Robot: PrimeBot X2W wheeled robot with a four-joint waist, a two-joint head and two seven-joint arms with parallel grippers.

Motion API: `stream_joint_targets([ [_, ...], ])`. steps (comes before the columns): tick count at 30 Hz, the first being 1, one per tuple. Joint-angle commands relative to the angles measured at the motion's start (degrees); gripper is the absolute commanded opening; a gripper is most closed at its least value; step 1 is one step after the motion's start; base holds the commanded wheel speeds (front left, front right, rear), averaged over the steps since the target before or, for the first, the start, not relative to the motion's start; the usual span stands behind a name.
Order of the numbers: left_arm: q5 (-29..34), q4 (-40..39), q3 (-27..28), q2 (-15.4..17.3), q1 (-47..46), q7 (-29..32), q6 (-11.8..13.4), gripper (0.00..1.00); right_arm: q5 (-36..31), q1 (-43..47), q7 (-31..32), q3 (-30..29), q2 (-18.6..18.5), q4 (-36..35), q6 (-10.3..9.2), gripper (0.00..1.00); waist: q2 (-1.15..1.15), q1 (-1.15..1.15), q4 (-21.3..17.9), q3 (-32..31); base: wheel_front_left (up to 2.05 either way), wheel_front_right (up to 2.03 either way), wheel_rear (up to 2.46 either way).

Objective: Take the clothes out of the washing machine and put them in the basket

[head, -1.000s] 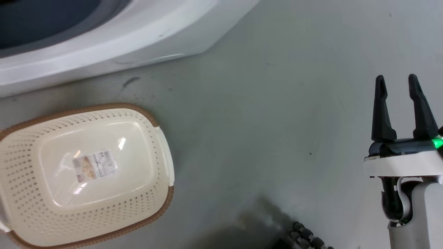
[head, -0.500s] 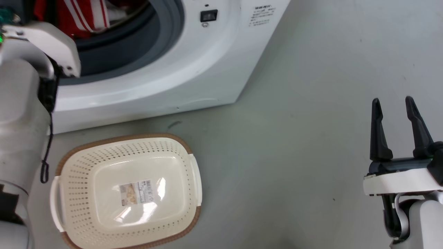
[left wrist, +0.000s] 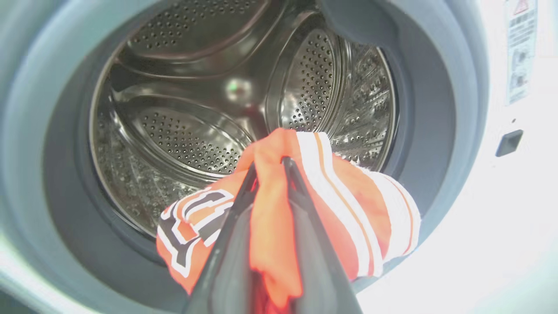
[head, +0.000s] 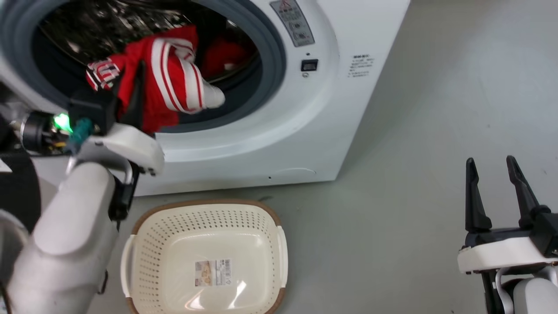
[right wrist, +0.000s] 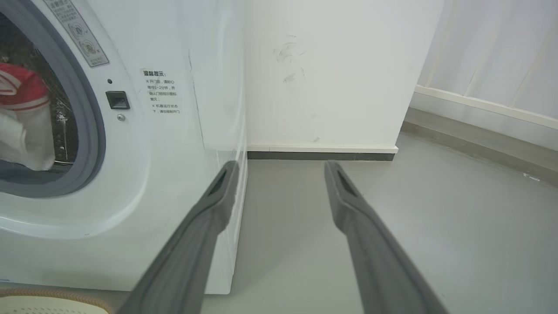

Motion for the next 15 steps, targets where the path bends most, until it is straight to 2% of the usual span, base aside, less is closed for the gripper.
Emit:
stream_joint_targets([
  [1,0.29,-1.72,0.13,-0.73,2.30,-0.27,0.20,0.00,-0.23,0.96,-0.12,-0.44,-0.04,0.23,-0.04,1.00,0.00,0.02,2.66,-2.77,0.00,0.00,0.00],
  [9,-0.60,-10.22,-0.74,-1.67,15.44,-0.08,1.62,0.00,-0.84,2.75,-0.12,-1.51,-0.04,0.56,-0.04,1.00,0.00,0.02,6.05,-5.48,0.00,0.00,0.00],
  [15,-1.84,-11.36,-1.75,-1.37,21.59,1.50,2.45,0.00,-1.29,2.71,-0.12,-1.80,-0.04,0.02,-0.04,1.00,0.00,0.02,6.74,-4.56,0.00,0.00,0.00],
])
